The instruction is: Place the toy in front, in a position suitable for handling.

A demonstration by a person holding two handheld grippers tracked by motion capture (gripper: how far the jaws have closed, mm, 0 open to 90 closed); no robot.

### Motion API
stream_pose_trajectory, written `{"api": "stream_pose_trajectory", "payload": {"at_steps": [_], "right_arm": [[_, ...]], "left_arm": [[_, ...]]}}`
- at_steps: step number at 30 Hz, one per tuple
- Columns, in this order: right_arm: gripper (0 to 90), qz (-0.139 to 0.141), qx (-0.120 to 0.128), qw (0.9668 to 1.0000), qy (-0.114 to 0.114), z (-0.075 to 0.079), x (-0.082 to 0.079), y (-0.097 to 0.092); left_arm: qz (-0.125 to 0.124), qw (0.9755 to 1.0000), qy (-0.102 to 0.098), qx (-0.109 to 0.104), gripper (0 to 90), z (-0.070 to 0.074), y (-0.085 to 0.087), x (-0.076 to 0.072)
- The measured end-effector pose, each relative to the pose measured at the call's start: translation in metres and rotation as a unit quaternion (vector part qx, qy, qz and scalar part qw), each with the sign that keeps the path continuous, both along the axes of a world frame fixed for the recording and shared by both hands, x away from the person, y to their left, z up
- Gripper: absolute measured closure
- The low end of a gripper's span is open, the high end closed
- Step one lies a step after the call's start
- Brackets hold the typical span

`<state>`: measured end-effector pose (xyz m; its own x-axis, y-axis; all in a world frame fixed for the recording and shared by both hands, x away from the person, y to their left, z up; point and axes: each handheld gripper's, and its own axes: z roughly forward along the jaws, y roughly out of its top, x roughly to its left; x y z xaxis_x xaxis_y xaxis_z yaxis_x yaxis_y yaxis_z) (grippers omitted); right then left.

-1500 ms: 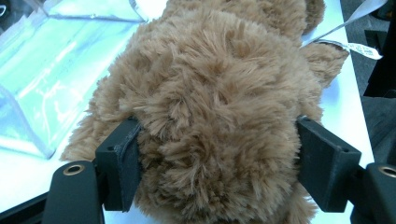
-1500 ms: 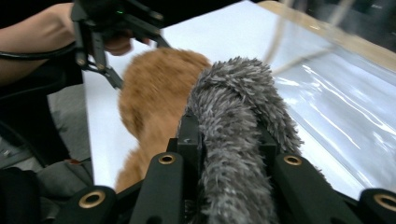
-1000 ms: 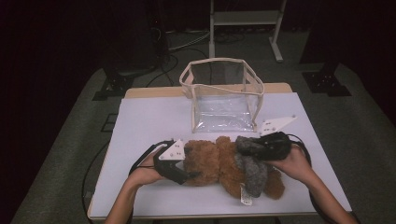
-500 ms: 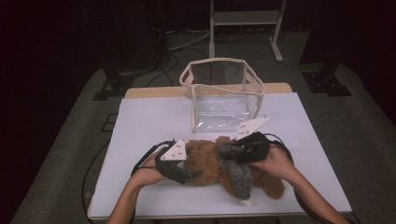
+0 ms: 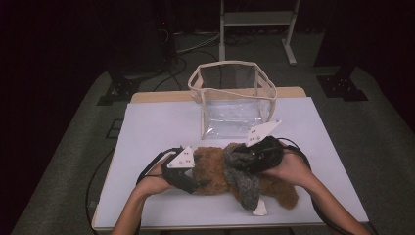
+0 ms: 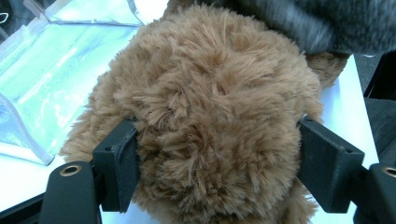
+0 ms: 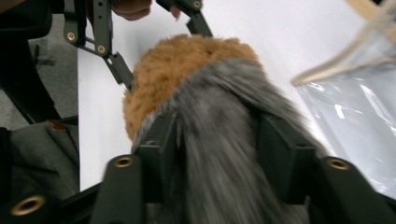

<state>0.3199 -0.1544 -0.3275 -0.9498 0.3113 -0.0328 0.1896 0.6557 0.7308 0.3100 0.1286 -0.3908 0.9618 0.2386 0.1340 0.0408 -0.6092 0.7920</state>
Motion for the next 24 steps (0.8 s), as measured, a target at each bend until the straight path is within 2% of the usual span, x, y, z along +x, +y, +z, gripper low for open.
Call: {"api": "stream_pose_trajectory", "payload": {"at_steps": [4,6,11,13,15,16,18,20,21,24], "right_arm": [[41.7,-0.018,0.011,0.9998,-0.004,0.007,-0.003,-0.018],[41.6,-0.016,0.011,0.9997,-0.015,0.01,-0.008,-0.02],[47.1,0.002,-0.004,0.9992,-0.038,0.007,-0.017,-0.01],[48.2,0.009,-0.015,0.9992,-0.036,0.001,-0.018,-0.003],[49.1,0.012,-0.031,0.9985,-0.044,-0.007,-0.017,0.004],[49.8,0.012,-0.029,0.9988,-0.038,-0.012,-0.016,0.008],[53.7,0.005,-0.029,0.9988,-0.039,-0.018,-0.014,0.013],[59.8,-0.002,-0.018,0.9994,-0.031,-0.021,-0.013,0.018],[63.4,-0.004,-0.021,0.9992,-0.035,-0.022,-0.013,0.019],[70.3,-0.007,-0.017,0.9991,-0.037,-0.022,-0.012,0.014]], "left_arm": [[0.001,1.0,0.0,-0.001,23.0,0.0,0.0,0.0],[0.001,1.0,0.001,0.0,23.0,0.0,0.0,0.001],[0.007,1.0,0.001,0.0,23.0,0.001,0.0,0.001],[0.011,0.9999,0.001,-0.002,23.0,0.0,-0.001,0.001],[0.011,0.9999,0.001,-0.002,23.2,0.0,-0.001,0.001],[0.011,0.9999,0.002,-0.002,23.2,0.0,-0.001,0.001],[0.01,0.9999,0.003,-0.001,23.2,0.0,-0.001,0.001],[0.009,0.9999,0.006,0.002,22.5,0.0,0.0,0.001],[0.009,0.9999,0.006,0.001,22.2,0.0,0.001,0.001],[0.011,0.9999,0.008,-0.004,21.3,0.0,0.004,0.001]]}}
